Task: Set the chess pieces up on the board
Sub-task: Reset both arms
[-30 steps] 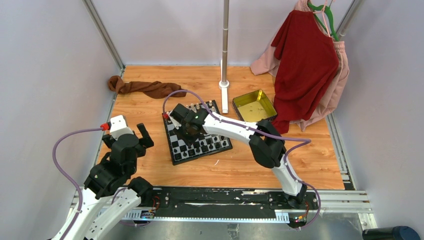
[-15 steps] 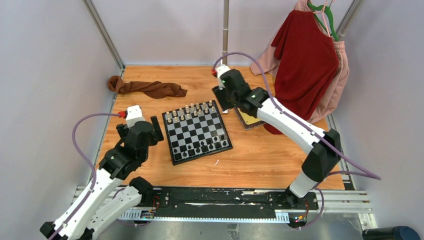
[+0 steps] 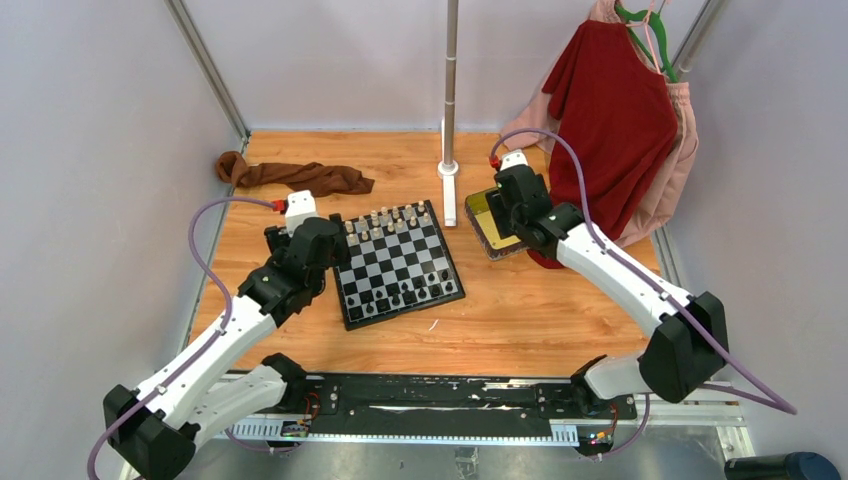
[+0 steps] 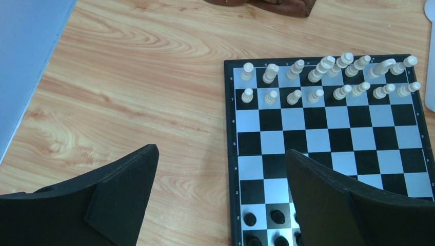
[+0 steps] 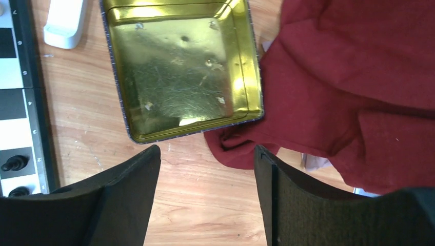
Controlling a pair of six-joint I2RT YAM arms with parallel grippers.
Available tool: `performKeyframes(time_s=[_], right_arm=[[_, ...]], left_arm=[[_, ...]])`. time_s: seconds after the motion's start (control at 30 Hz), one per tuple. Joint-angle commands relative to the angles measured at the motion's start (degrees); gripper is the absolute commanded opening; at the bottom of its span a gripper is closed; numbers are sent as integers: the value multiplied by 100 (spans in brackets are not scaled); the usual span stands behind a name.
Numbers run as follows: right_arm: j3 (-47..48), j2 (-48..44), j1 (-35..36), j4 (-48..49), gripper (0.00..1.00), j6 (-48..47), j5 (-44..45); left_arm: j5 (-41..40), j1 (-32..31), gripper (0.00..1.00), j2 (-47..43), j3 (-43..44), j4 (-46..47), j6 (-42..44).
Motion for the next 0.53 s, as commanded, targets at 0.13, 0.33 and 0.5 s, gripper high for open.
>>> performKeyframes(time_s=[0.13,0.33,0.5], right_arm=[[-484,-372,-100,443,74,78,647],[-725,-478,-139,760,72,-14,674],[-951,-708,-240,954,76,78,404]], left_arm=[[-216,12,100,78,-106,566,7],[137,460,100,92,-391,811,-67],[235,588,100,144,-426,867,-32]])
